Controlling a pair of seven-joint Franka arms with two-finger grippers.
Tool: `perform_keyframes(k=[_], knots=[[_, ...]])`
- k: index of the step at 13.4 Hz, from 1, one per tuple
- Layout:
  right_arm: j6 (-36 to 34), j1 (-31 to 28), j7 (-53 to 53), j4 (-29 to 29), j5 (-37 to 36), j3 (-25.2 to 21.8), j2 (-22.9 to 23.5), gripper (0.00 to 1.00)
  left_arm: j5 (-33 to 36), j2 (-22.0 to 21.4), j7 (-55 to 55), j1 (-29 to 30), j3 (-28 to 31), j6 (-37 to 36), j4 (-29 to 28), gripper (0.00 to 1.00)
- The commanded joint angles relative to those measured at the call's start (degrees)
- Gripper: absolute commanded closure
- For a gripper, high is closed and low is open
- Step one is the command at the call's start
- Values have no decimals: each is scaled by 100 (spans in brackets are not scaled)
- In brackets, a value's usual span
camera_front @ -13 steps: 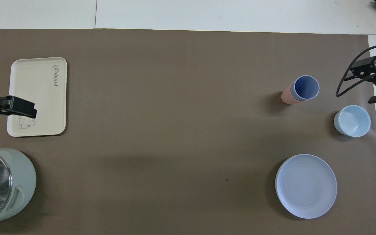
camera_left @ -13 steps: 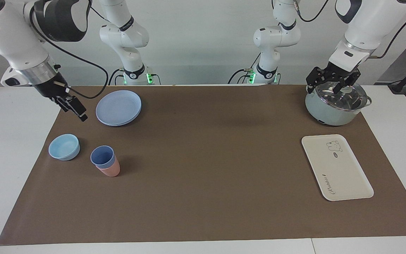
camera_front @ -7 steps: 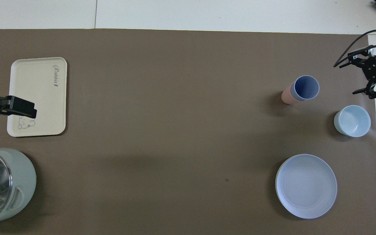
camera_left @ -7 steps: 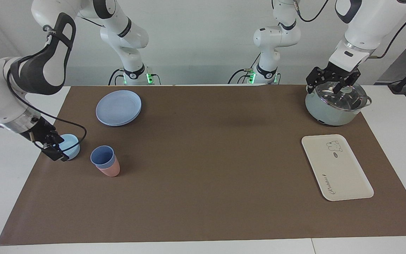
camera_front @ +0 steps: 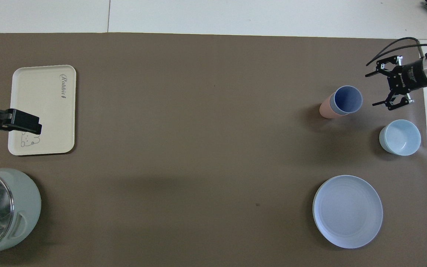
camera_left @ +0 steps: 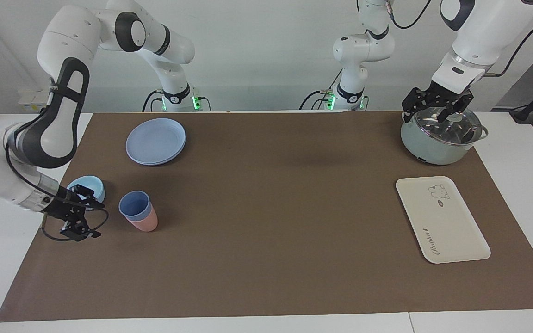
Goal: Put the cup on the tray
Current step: 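Lower the right gripper over the blue cup and close on it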
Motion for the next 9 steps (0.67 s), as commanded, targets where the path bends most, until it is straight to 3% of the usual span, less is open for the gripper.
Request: perform_keyframes(k=[1, 9], knots=[[-224, -93, 106, 332, 515, 104, 417, 0, -37, -123, 19, 86, -32, -74, -80, 0], [-101, 4, -586, -871, 1341, 104, 58, 0, -37, -124, 19, 86, -32, -74, -80, 0]])
